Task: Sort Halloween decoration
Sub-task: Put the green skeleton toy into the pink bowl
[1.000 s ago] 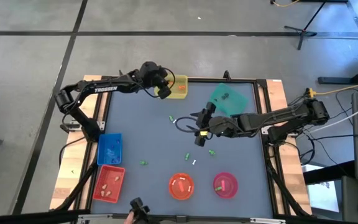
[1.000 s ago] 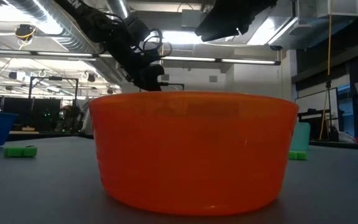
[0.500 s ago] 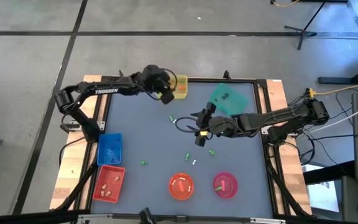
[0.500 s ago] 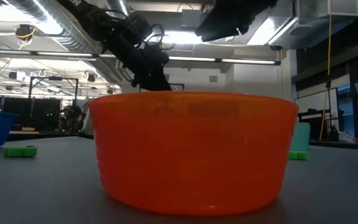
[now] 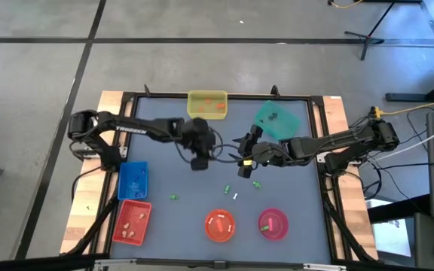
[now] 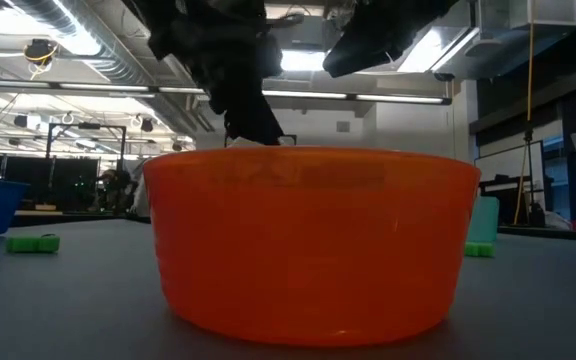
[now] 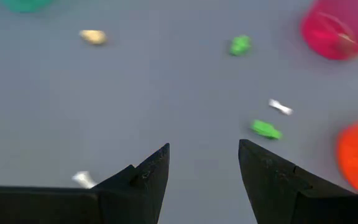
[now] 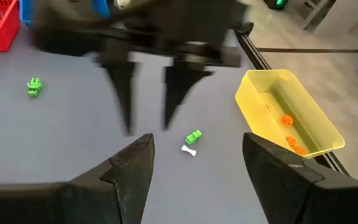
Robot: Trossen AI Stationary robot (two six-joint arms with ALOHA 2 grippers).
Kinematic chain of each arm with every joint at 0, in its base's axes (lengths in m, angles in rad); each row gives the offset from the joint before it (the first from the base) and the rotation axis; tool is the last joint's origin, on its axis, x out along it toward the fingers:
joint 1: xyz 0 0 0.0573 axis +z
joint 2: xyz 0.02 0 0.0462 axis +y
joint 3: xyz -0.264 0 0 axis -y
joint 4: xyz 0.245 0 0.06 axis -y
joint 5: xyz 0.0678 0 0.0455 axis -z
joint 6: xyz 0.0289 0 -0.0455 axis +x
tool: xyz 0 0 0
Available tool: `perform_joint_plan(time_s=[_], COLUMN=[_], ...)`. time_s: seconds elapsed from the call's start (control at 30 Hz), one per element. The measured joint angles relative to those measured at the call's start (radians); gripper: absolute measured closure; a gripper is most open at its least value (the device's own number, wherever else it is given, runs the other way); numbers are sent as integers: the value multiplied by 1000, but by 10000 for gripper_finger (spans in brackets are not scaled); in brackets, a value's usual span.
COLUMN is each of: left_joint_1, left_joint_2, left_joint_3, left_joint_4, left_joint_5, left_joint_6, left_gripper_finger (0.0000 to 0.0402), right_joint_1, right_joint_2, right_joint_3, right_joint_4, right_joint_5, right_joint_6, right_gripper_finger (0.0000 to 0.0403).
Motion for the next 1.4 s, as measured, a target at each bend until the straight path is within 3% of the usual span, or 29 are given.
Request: perform_joint_plan(time_s=[0.3,1.0,1.4], left_joint_1=[-174,-495,-600], left_joint_2=[0,-1,-2], left_joint_3=[0,0,-39], left_joint_4=[-50,-522,-540], left_joint_5=[-5,-138,-178], left_joint_6=[-92,-414,-458], left_gripper_finger=[226,226,226], right_joint_1=[0,0,0], right_joint_2=[0,0,0], right_joint_3=[0,0,0], right_joint_4=[0,0,1], right_joint_5=[0,-1,-1], right_joint_6=[0,0,0], right_gripper_finger=[157,157,157])
